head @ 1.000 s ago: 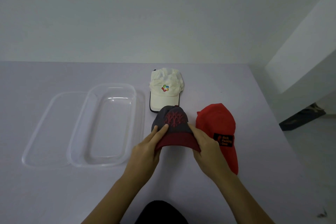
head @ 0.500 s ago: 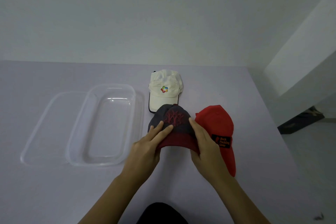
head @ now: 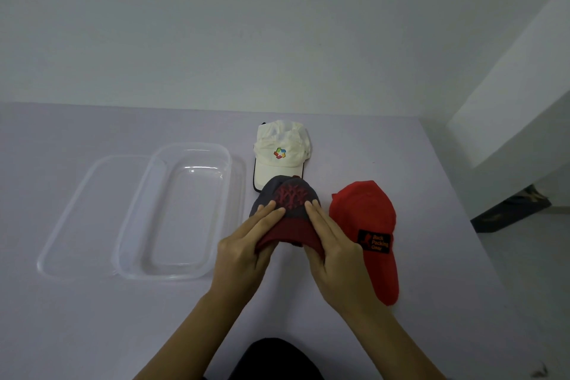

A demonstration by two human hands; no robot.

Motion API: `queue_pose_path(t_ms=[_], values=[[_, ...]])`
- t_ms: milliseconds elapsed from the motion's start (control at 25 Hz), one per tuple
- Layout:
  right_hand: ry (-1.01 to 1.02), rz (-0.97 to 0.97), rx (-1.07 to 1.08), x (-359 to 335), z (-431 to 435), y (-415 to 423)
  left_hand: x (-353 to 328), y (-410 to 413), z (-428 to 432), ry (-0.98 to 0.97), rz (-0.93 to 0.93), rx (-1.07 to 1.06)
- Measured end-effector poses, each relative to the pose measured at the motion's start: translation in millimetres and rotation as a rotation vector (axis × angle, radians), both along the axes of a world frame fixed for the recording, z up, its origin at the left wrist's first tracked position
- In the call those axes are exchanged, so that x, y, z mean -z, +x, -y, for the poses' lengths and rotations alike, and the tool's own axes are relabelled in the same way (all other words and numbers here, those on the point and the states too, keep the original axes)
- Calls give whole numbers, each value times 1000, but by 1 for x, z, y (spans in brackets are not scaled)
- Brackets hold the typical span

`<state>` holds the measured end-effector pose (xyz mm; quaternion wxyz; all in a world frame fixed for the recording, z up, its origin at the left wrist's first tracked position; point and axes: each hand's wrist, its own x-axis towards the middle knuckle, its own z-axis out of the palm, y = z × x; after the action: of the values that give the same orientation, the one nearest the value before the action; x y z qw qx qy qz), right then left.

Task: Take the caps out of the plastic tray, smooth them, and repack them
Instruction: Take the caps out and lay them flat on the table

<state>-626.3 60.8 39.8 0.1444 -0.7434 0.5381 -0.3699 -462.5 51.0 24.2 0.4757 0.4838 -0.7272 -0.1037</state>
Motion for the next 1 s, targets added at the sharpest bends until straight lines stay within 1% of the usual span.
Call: queue_pose_path(t_ms=[160,200,240,280,360,400,440,480,560,600,640,680,720,760,800,840,880,920,960,1000], values=[[4,226,48,5,-9,24,1,-22,-13,79,-312,-42],[3,248,46,5,-8,25,0,-24,-14,87,-333,-56],[0,231,33,4,-6,21,-2,-21,-14,88,-295,-43],[-9,173,9,4,-2,12,-3,-14,-12,81,-201,-3],[-51,-21,-68,2,6,-9,-4,7,-5,49,86,133],[-71,-111,-103,2,8,-16,-2,15,-2,30,201,191],[-80,-165,-126,3,8,-19,0,21,0,21,254,225],[-77,-179,-131,3,6,-17,2,23,-1,20,256,237],[-42,-129,-117,5,1,-12,0,23,-5,73,185,282],[-16,-79,-112,6,0,-12,-1,25,-7,154,117,349],[1,-38,-108,6,1,-14,-2,27,-10,256,29,436],[2,-23,-106,5,1,-17,-2,31,-13,360,-97,506],[-11,-26,-112,4,2,-20,-3,33,-15,447,-250,506],[-32,-33,-127,3,1,-21,-3,35,-14,535,-438,427],[-55,-42,-147,3,0,-22,-3,35,-8,606,-599,275],[-72,-51,-166,2,-1,-21,-8,34,2,664,-668,107],[-86,-61,-183,1,-1,-20,-15,31,16,742,-641,-23],[-101,-72,-198,1,-2,-19,-24,28,31,837,-607,-75],[-114,-84,-212,1,-3,-19,-32,25,46,944,-613,-59],[-125,-99,-225,2,-3,-17,-39,22,59,1051,-669,6]])
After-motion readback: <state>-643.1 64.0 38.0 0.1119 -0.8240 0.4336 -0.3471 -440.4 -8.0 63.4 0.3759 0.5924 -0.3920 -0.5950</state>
